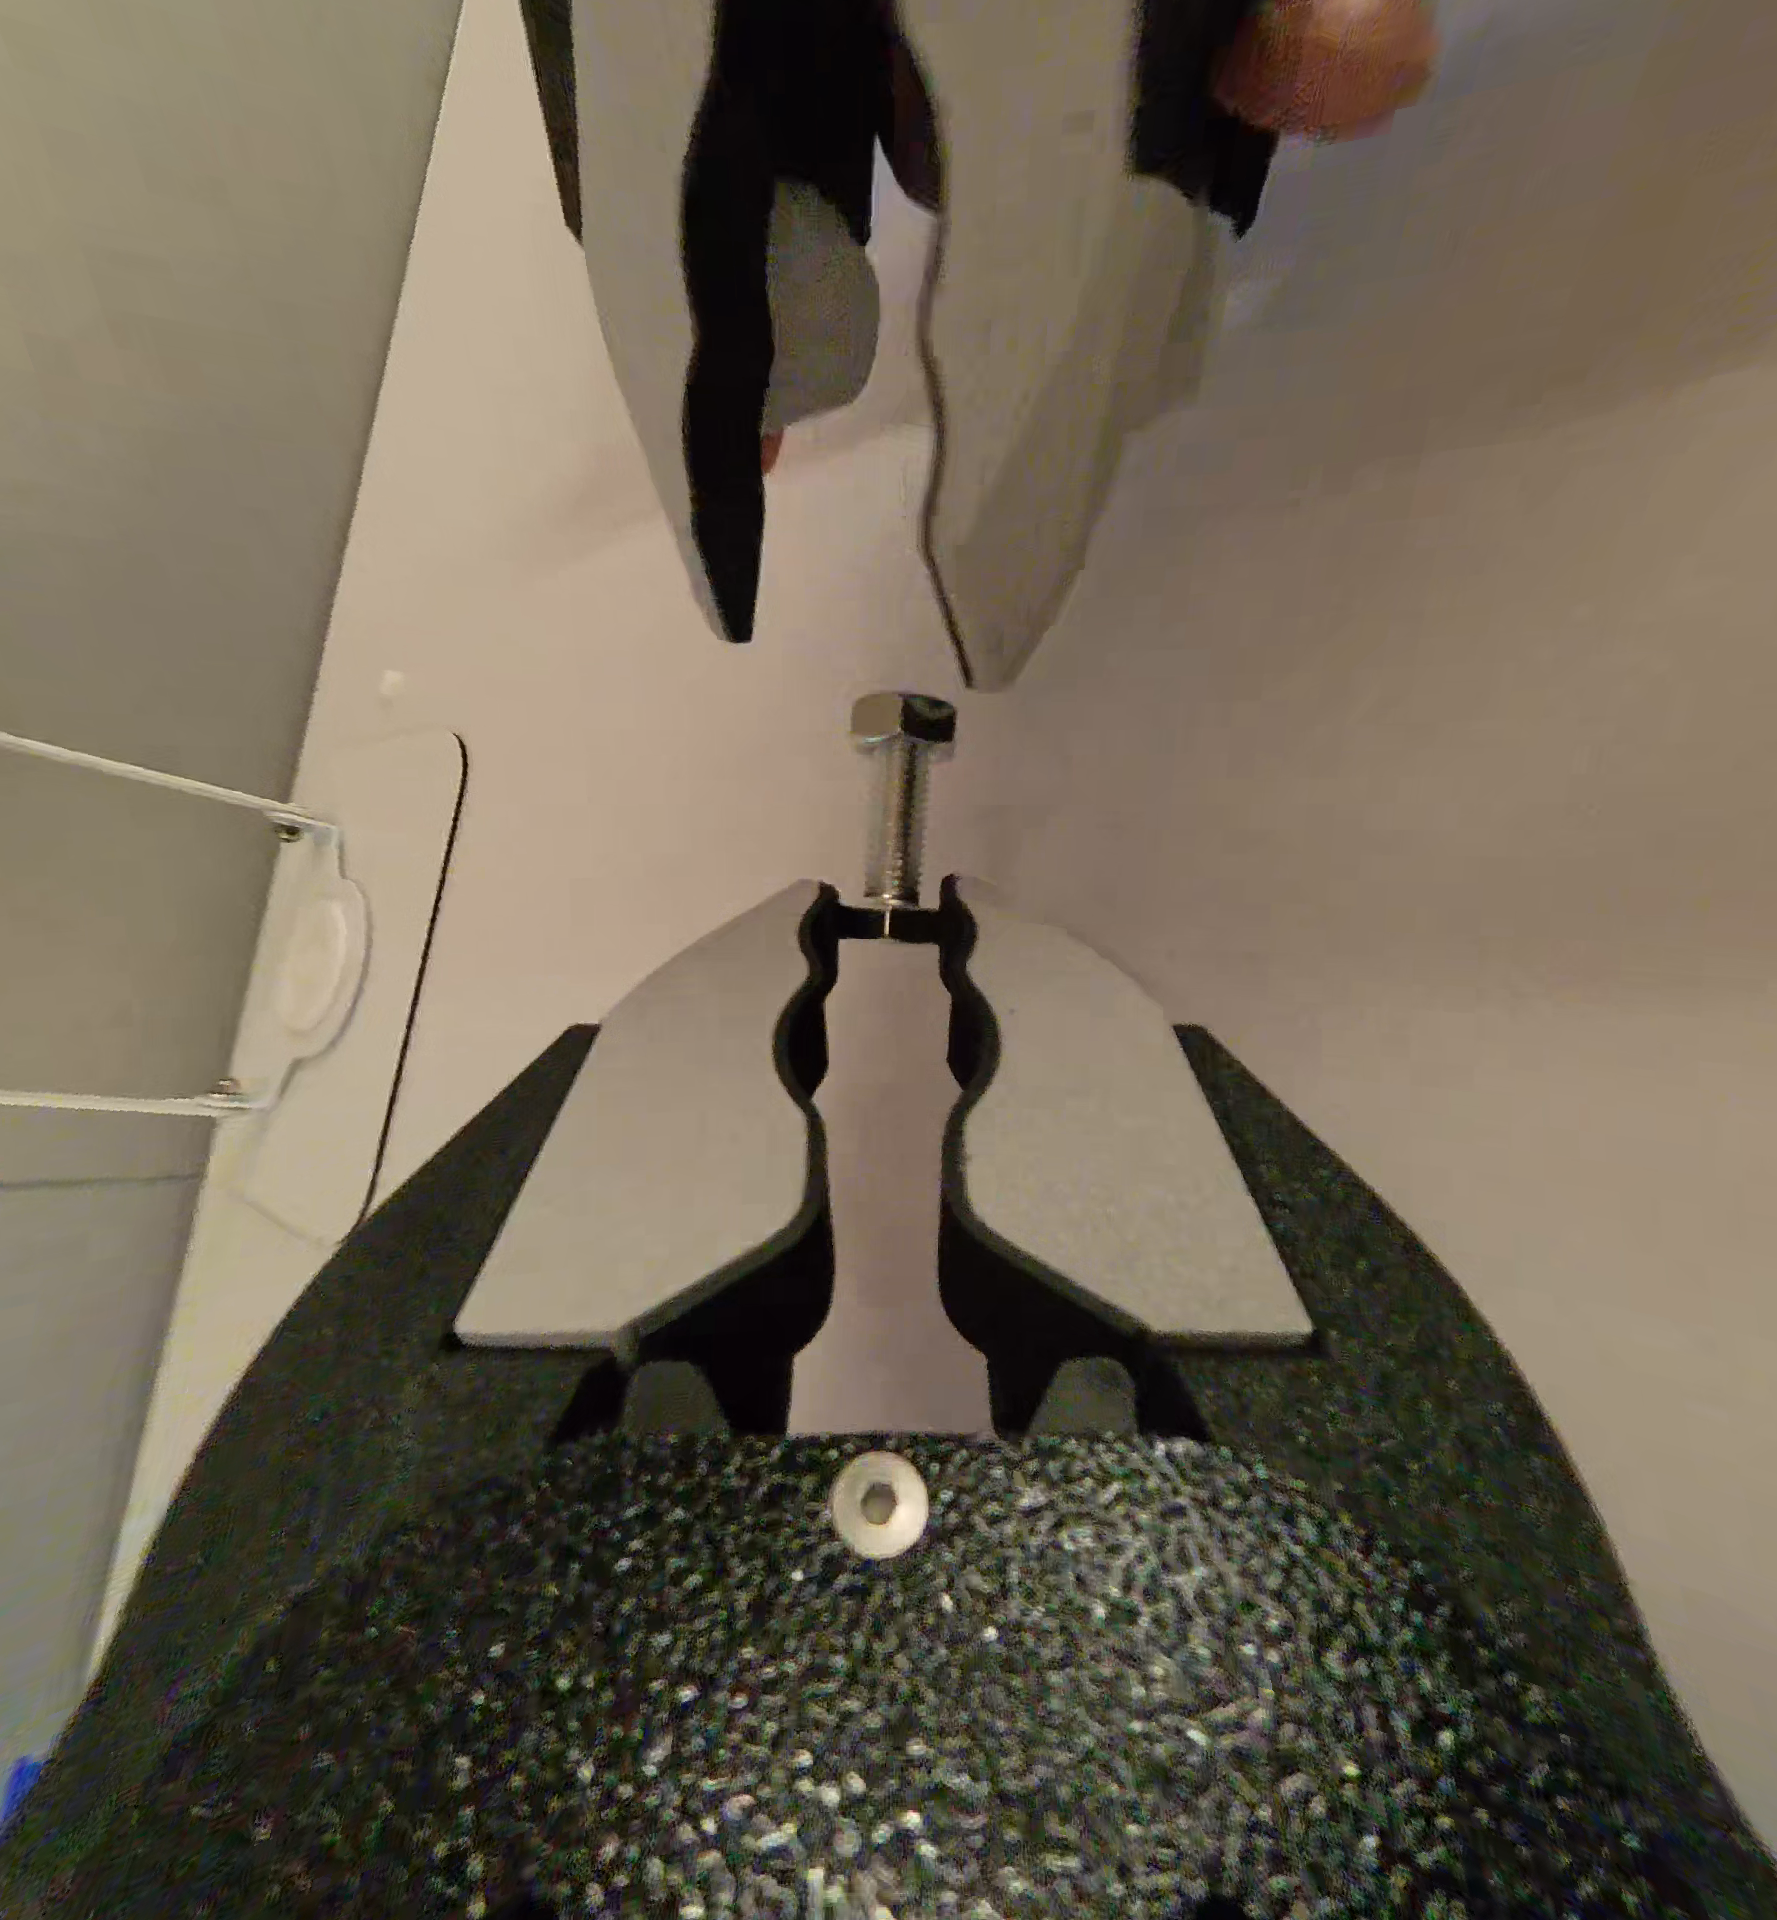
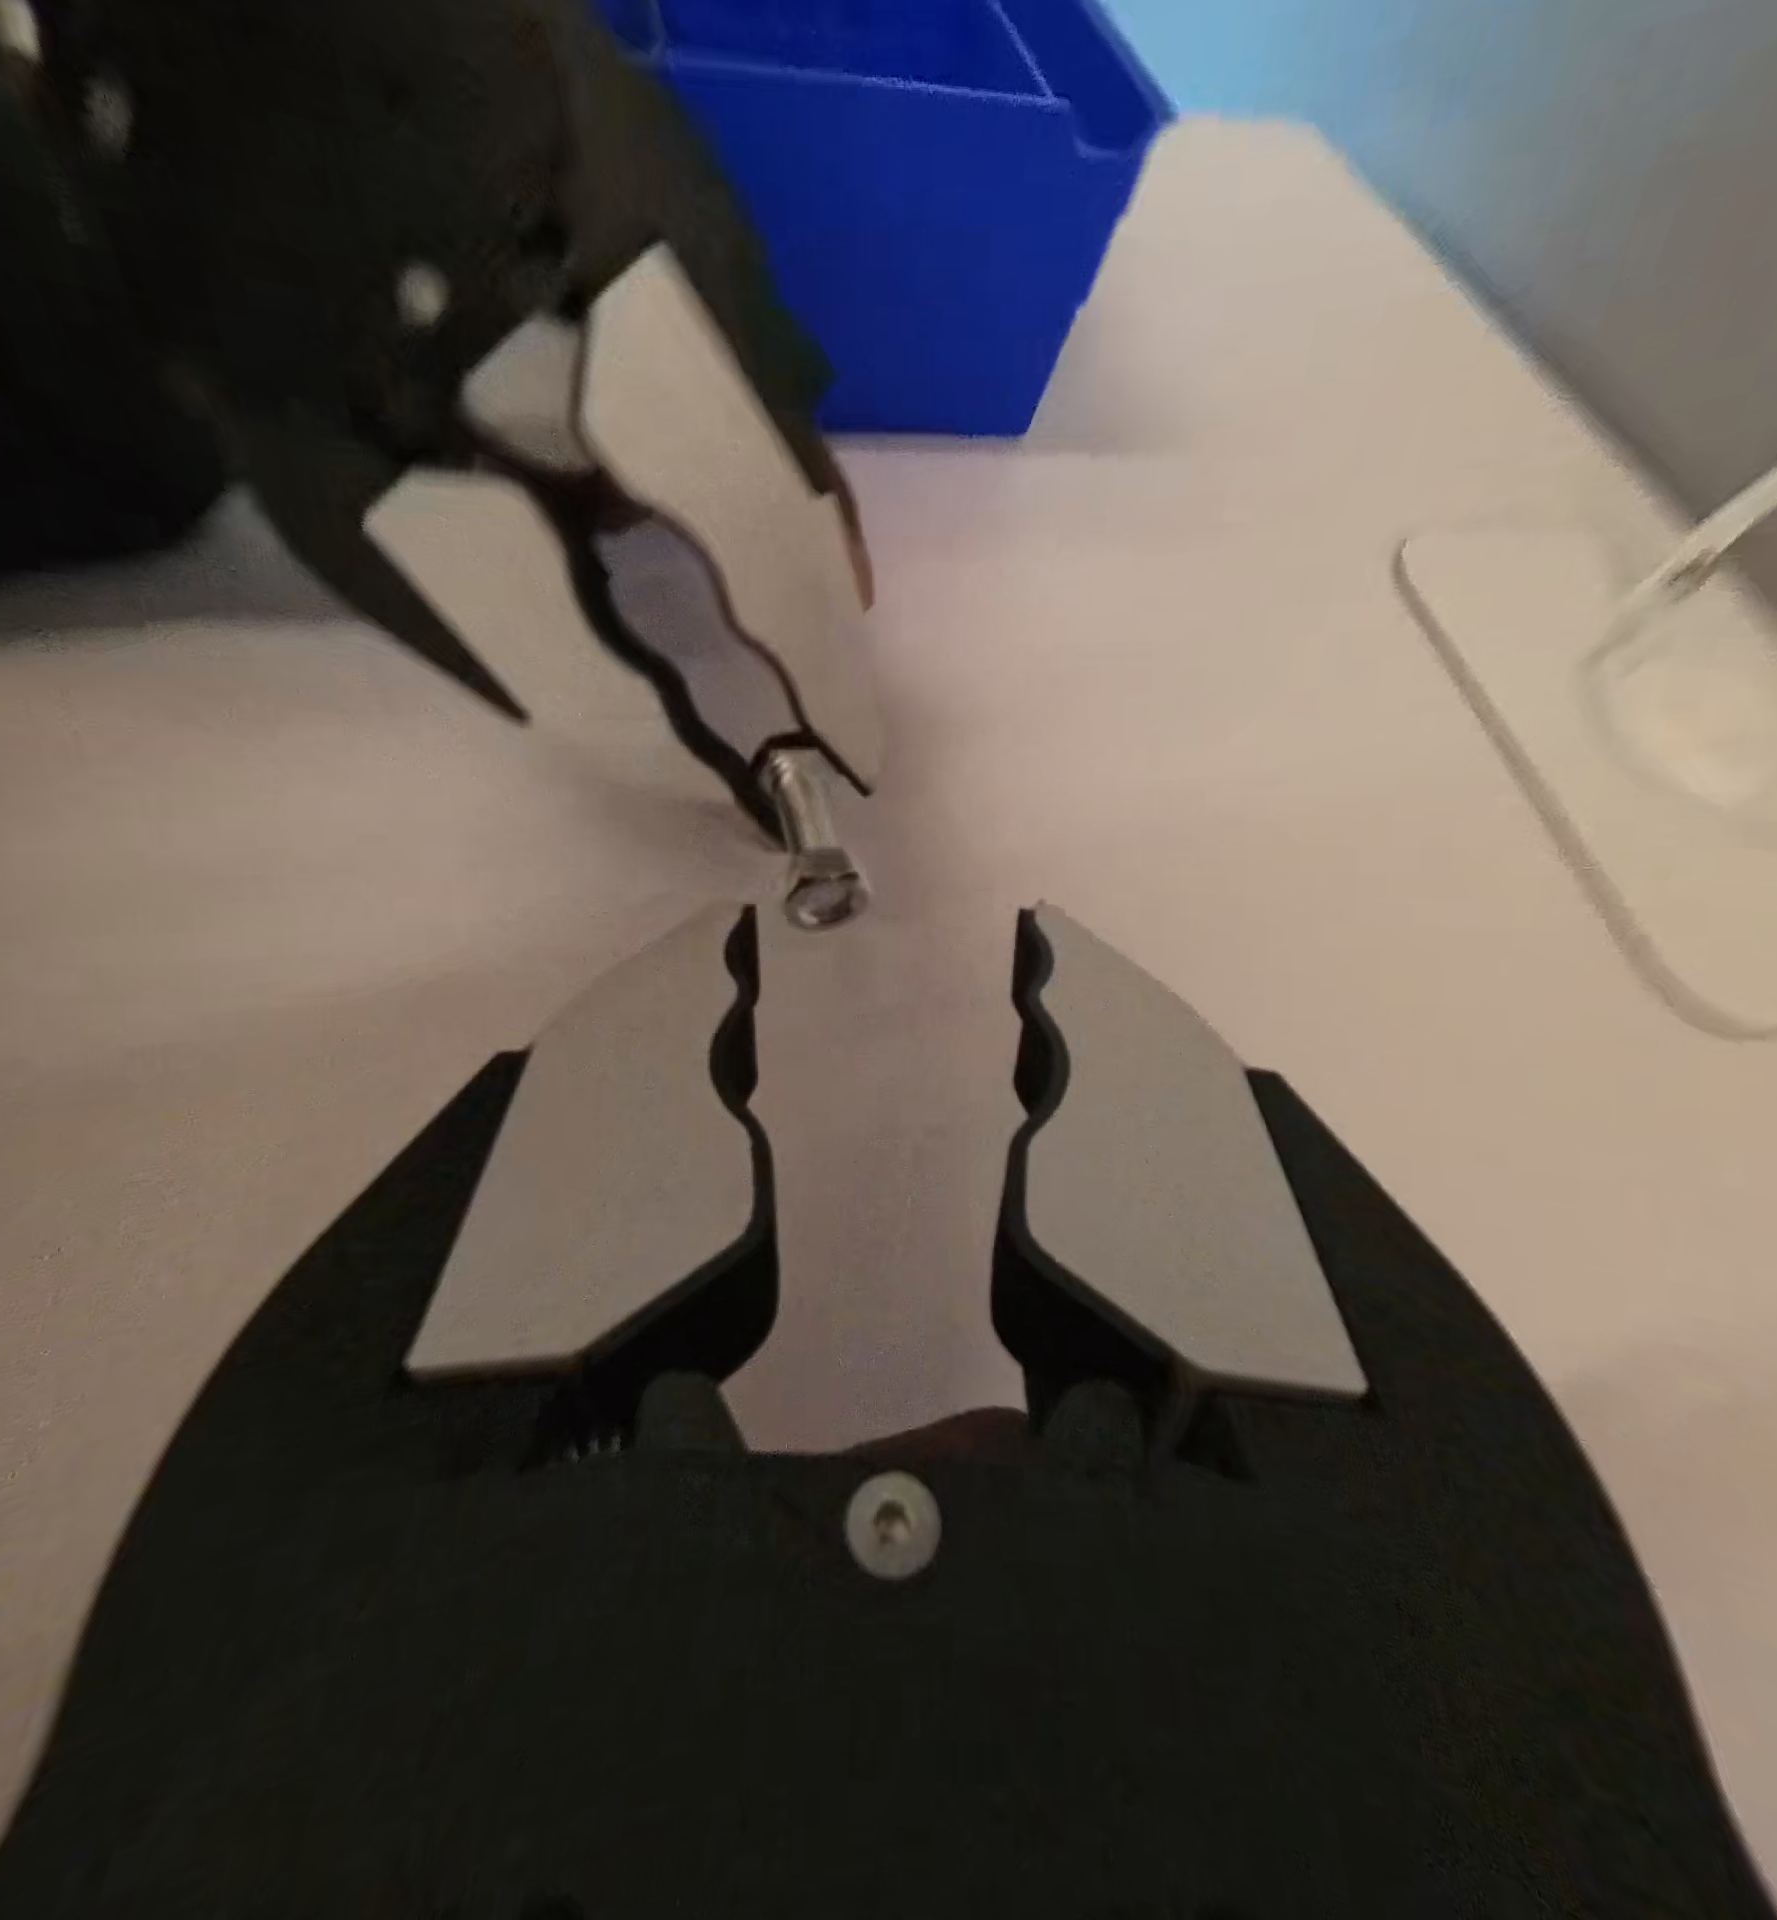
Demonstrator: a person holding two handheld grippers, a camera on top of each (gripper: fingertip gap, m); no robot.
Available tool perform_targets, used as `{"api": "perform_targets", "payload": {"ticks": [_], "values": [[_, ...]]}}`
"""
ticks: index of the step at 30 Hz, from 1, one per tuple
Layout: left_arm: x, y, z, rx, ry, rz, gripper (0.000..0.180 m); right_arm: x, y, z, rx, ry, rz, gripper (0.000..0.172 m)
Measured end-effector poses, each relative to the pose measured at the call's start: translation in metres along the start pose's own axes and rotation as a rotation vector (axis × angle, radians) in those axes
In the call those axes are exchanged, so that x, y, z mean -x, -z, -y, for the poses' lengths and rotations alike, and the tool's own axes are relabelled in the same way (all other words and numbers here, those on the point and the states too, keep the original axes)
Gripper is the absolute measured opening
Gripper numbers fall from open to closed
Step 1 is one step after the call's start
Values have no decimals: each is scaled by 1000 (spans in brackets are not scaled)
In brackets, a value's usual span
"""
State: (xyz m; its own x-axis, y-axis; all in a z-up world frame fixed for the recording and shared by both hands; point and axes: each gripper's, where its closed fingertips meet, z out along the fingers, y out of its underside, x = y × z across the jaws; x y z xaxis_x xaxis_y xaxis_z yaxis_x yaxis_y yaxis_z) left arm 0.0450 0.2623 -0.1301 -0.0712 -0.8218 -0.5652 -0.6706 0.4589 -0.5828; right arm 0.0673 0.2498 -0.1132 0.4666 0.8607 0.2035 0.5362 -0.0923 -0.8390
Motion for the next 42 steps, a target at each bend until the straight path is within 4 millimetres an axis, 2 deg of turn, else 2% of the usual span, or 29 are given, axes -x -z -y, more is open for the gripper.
{"api": "perform_targets", "payload": {"ticks": [2, 4, 6, 8, 10, 12, 13, 14, 16, 18, 21, 24, 28, 30, 32, 34, 35, 36, 37, 39, 42], "values": [[-2, 2, 4, -33, 43, -31, 18, 7, 0, -1, 16, 163, -19, 45], [-6, 3, 8, -60, 64, -67, 18, 14, -2, 0, 14, 241, -22, 40], [-12, 3, 11, -69, 63, -96, 18, 19, -7, 1, 17, 250, -18, 22], [-13, 1, 9, -43, 30, -84, 18, 21, -10, -5, 60, 201, -3, 18], [-14, -2, 5, -7, -43, -50, 18, 23, -13, -10, 101, -62, 73, 18], [-12, -4, 1, 37, -144, 1, 18, 26, -14, -9, 92, -466, 202, 18], [-12, -5, 0, 45, -154, 7, 18, 27, -14, -7, 74, -594, 262, 18], [-13, -5, 0, 44, -128, -5, 18, 27, -13, -5, 48, -640, 308, 19], [-11, -5, 0, 28, -49, -25, 18, 23, -11, -3, 17, -542, 297, 38], [-12, -5, -4, 27, 41, -70, 18, 13, -9, -3, 10, -286, 158, 50], [-13, -2, -4, -4, 160, -128, 18, 8, -5, -5, 37, 100, -8, 52], [-17, 0, -1, -34, 220, -180, 18, 13, -5, -7, 46, 287, -52, 45], [-22, 0, 7, -60, 197, -200, 18, 22, -10, -4, 32, 310, -38, 20], [-19, -1, 6, -33, 119, -149, 18, 21, -12, -10, 80, 256, -30, 18], [-16, -2, 6, -7, -13, -68, 18, 22, -14, -17, 138, -3, 40, 18], [-14, -3, 3, 32, -142, -2, 18, 27, -14, -17, 139, -385, 161, 18], [-12, -4, 3, 37, -178, 22, 18, 27, -14, -15, 122, -507, 209, 18], [-10, -4, 5, 33, -164, 32, 18, 24, -13, -12, 89, -549, 235, 18], [-9, -3, 6, 20, -115, 23, 18, 21, -11, -9, 53, -524, 240, 22], [-6, -1, 6, -5, -23, -1, 18, 13, -7, -4, 12, -355, 171, 41], [-3, 2, 3, -35, 109, -47, 18, 8, -2, 0, -7, -30, 40, 46]]}}
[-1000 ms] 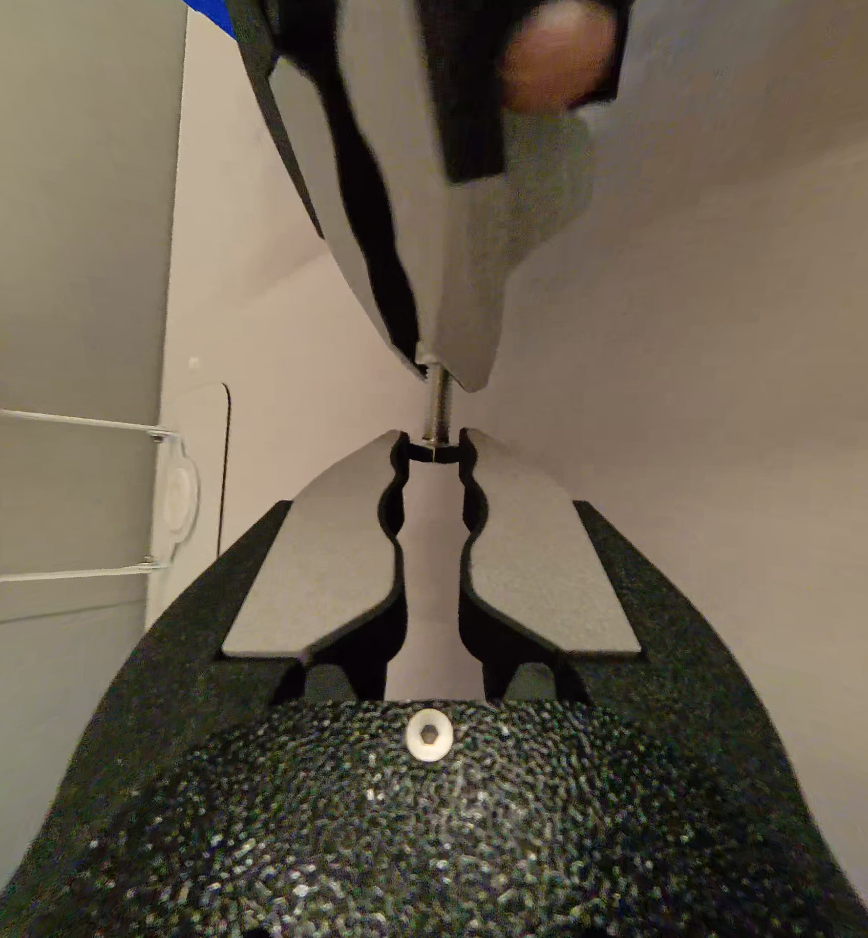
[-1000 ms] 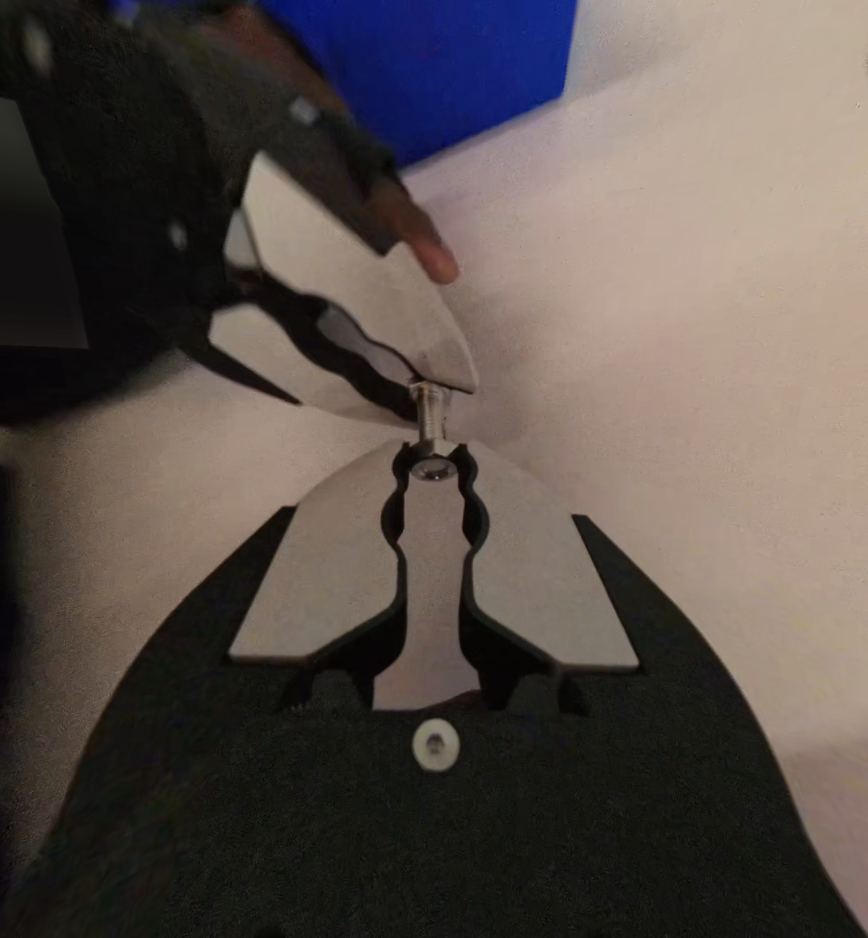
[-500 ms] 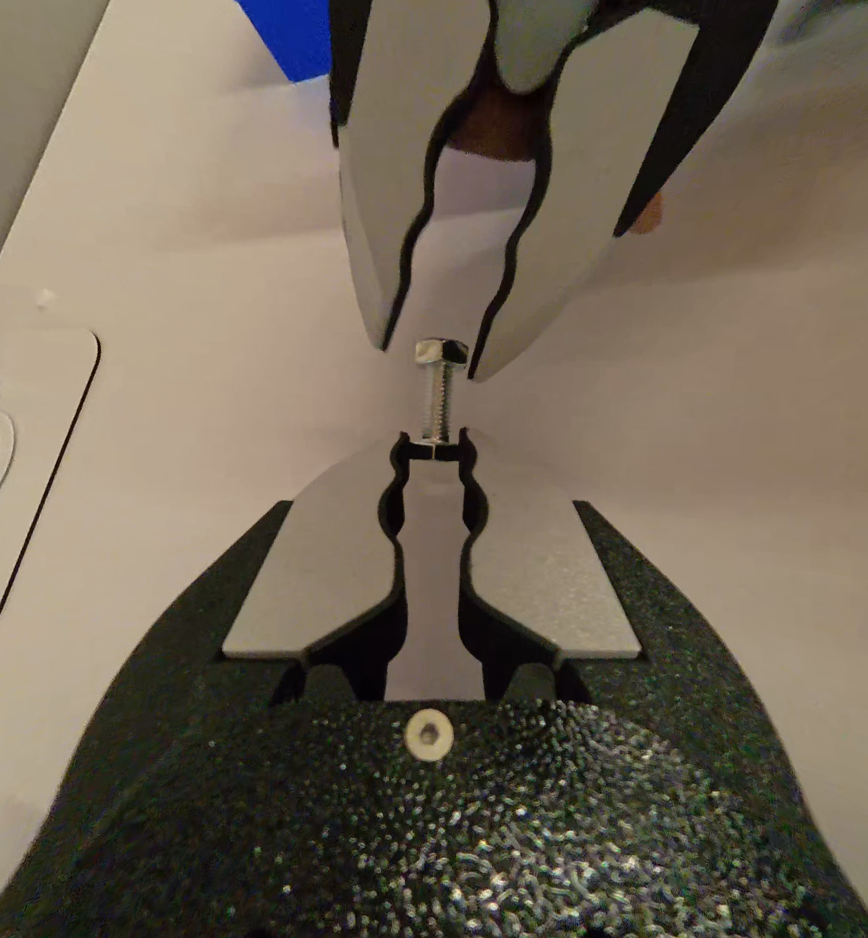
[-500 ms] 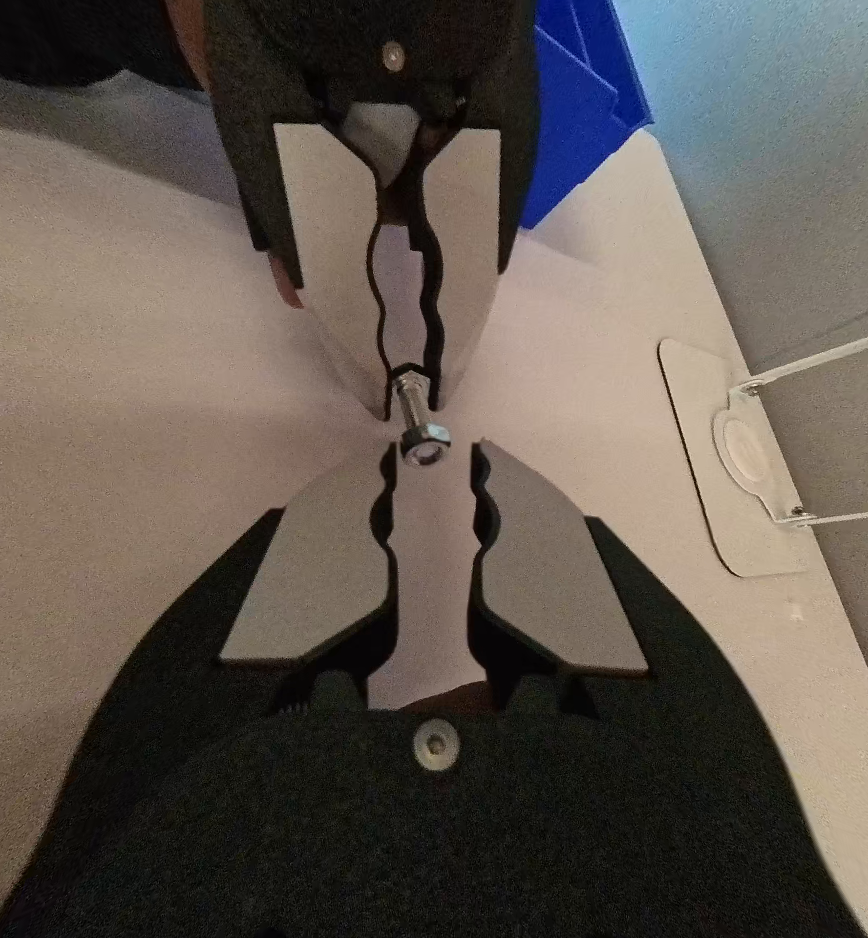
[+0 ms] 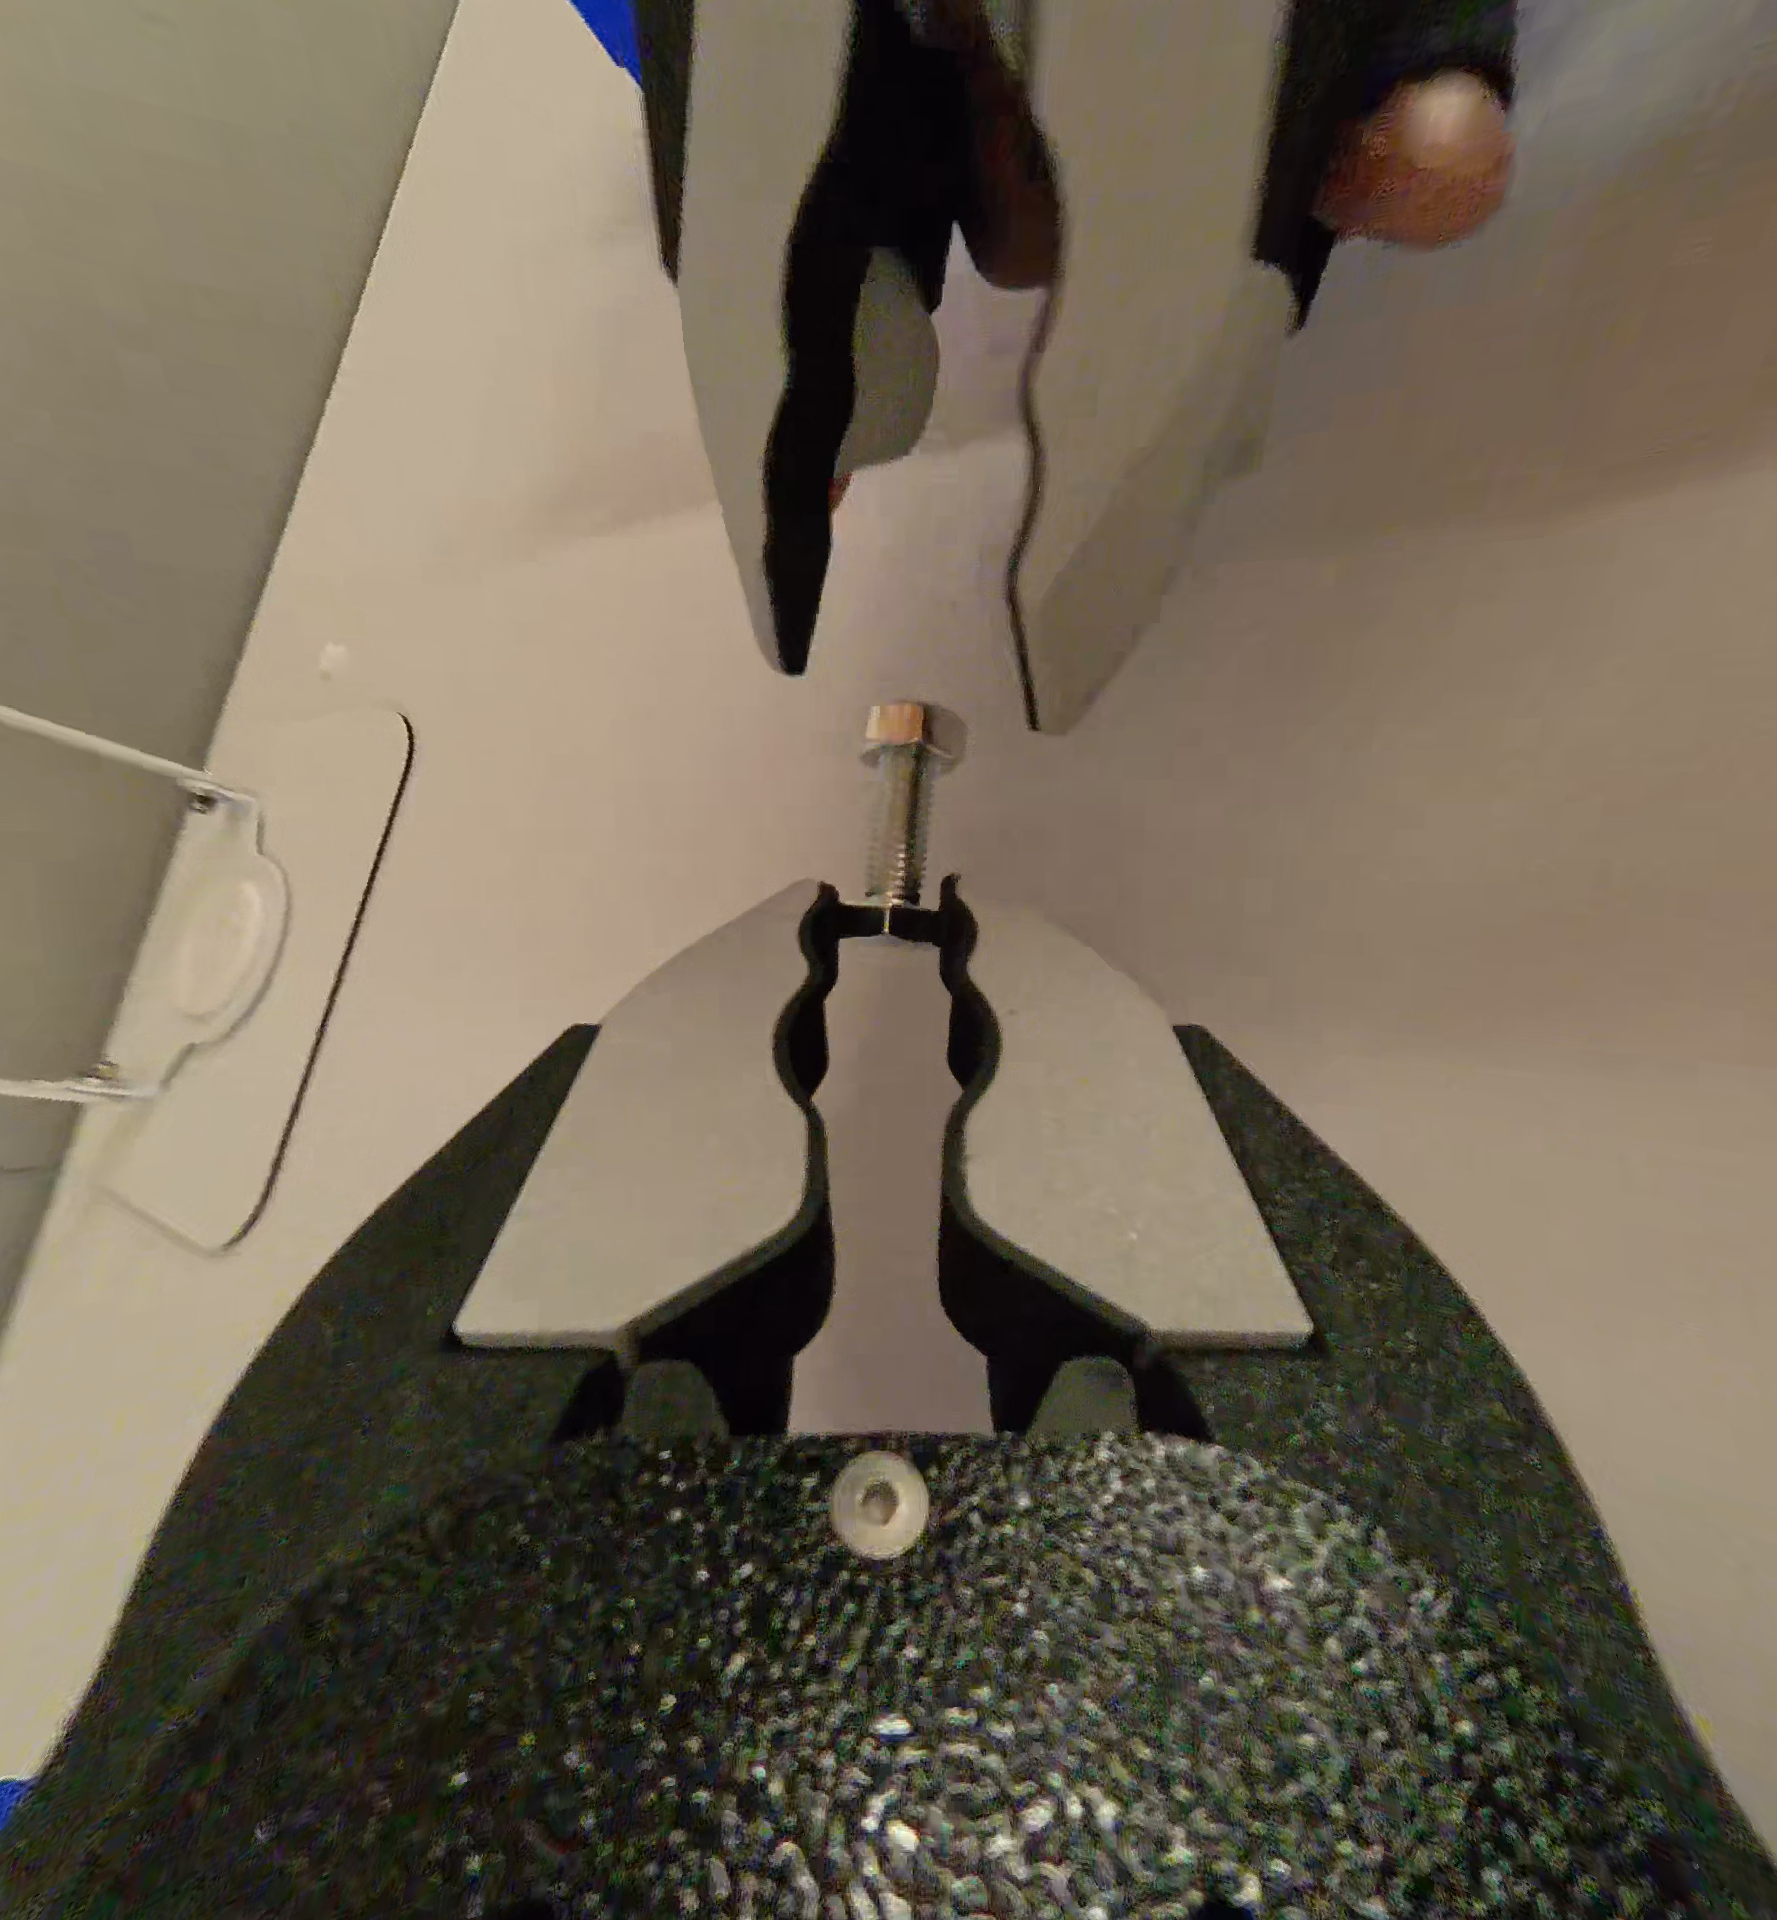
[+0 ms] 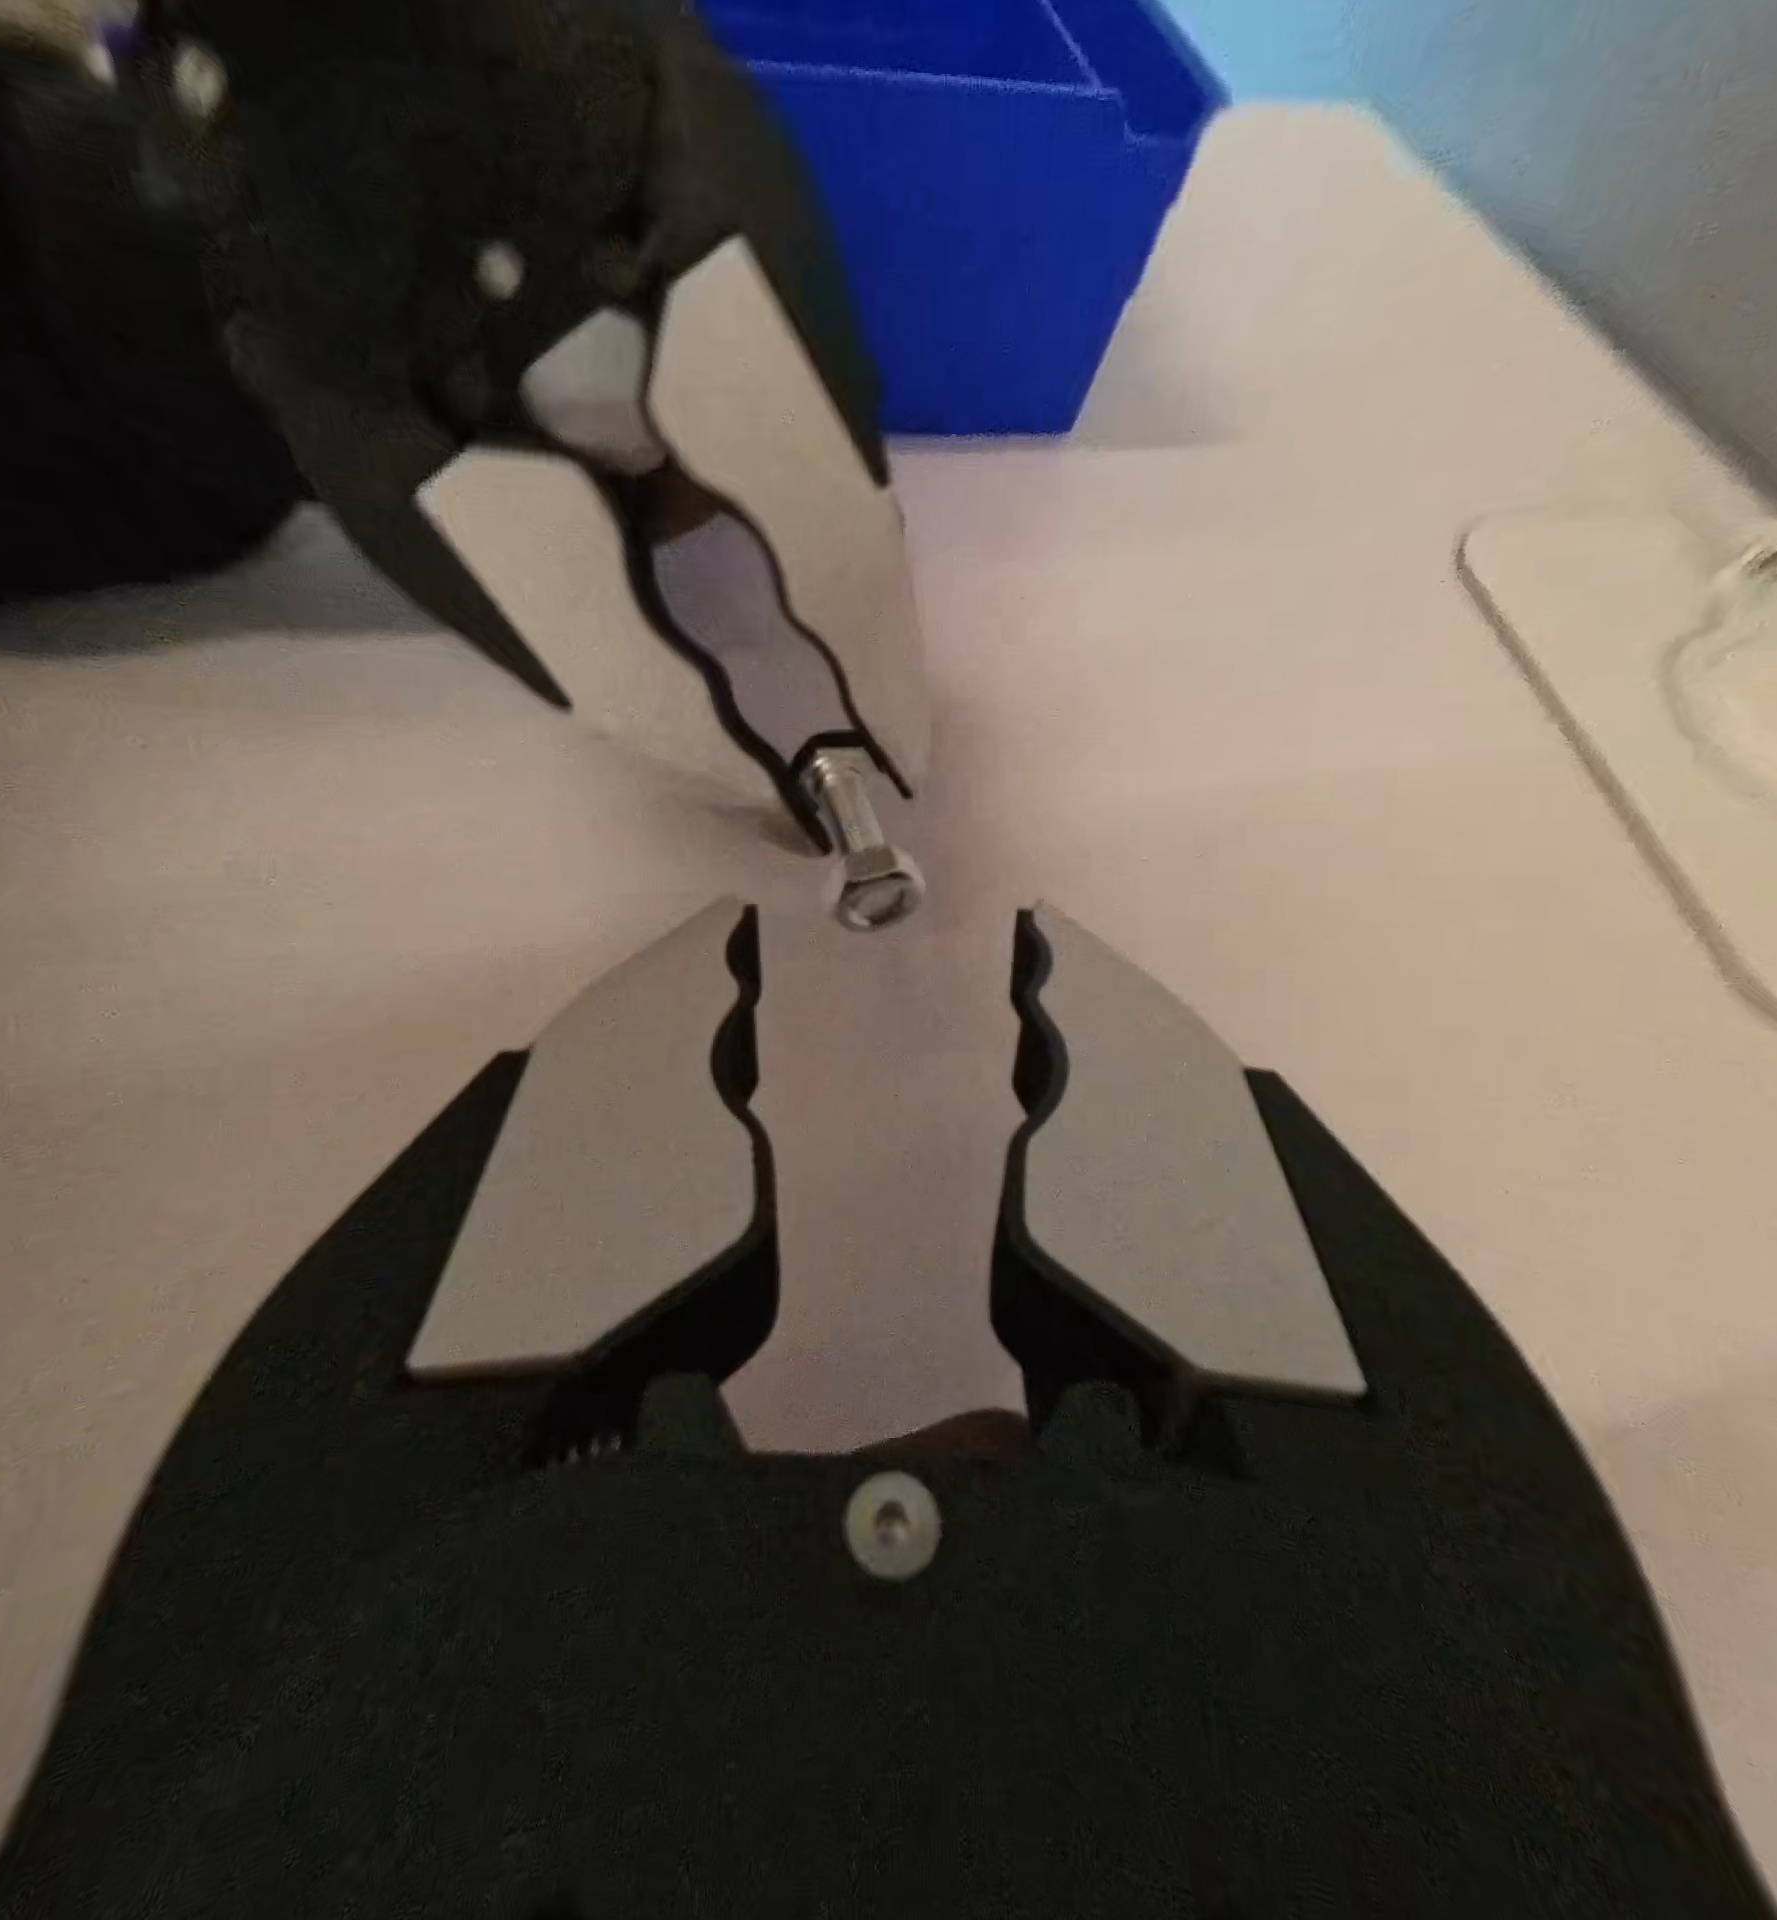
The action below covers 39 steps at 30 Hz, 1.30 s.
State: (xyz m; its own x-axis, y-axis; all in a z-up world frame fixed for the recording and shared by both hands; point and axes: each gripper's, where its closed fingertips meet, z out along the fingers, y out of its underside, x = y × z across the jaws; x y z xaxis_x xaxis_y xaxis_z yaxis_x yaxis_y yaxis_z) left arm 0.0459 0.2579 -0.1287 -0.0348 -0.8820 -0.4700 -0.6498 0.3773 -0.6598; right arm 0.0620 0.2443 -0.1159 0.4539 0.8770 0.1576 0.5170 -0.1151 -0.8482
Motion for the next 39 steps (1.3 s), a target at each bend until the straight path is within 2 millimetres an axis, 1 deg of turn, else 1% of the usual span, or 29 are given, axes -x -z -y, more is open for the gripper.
{"api": "perform_targets", "payload": {"ticks": [2, 5, 8, 10, 11, 12, 15, 16, 17, 18, 20, 22, 23, 25, 27, 29, 31, 33, 34, 35, 36, 38, 39], "values": [[-1, 2, 1, -29, 69, -41, 18, 3, 0, 0, 6, 148, -38, 47], [-5, 5, 7, -74, 118, -95, 18, 9, 0, 4, -22, 273, -62, 40], [-12, 5, 11, -96, 114, -141, 18, 13, -3, 4, -24, 295, -62, 18], [-14, 4, 10, -81, 65, -129, 18, 14, -3, 0, 7, 263, -32, 18], [-14, 3, 9, -72, 27, -108, 18, 14, -4, -3, 25, 192, -5, 18], [-13, 1, 9, -58, -23, -78, 18, 15, -5, -5, 44, 66, 37, 18], [-10, -1, 5, -5, -237, 34, 18, 21, -6, -8, 72, -499, 232, 18], [-10, 0, 6, 0, -266, 47, 18, 22, -6, -8, 59, -602, 281, 18], [-9, 0, 6, -5, -244, 38, 18, 21, -6, -8, 34, -625, 303, 18], [-8, 0, 7, -14, -192, 24, 18, 18, -6, -7, 14, -591, 295, 21], [-8, 1, 5, -30, -89, -19, 18, 12, -5, -7, 1, -422, 207, 44], [-8, 2, 2, -32, 19, -74, 18, 4, -4, -3, -21, -175, 65, 51], [-9, 3, 1, -38, 70, -102, 18, 3, -3, -1, -32, -51, 5, 52], [-11, 4, 3, -66, 151, -152, 18, 9, -3, 1, -36, 154, -49, 50], [-14, 5, 5, -90, 204, -198, 18, 15, -4, 1, -39, 269, -75, 46], [-18, 7, 8, -108, 234, -240, 18, 16, -6, 0, -36, 310, -95, 36], [-21, 6, 8, -110, 237, -262, 18, 16, -6, 2, -44, 314, -109, 20], [-22, 4, 5, -84, 189, -240, 18, 17, -8, -4, -5, 244, -73, 19], [-22, 3, 4, -70, 142, -221, 18, 18, -9, -8, 23, 166, -37, 19], [-23, 2, 4, -58, 82, -195, 18, 20, -10, -14, 60, 39, 15, 19], [-24, 0, 4, -43, 21, -171, 18, 23, -11, -18, 94, -139, 85, 19], [-27, -4, 1, -6, -89, -134, 18, 30, -10, -22, 115, -492, 233, 19], [-28, -5, 1, -6, -80, -145, 18, 31, -9, -22, 105, -585, 284, 19]]}}
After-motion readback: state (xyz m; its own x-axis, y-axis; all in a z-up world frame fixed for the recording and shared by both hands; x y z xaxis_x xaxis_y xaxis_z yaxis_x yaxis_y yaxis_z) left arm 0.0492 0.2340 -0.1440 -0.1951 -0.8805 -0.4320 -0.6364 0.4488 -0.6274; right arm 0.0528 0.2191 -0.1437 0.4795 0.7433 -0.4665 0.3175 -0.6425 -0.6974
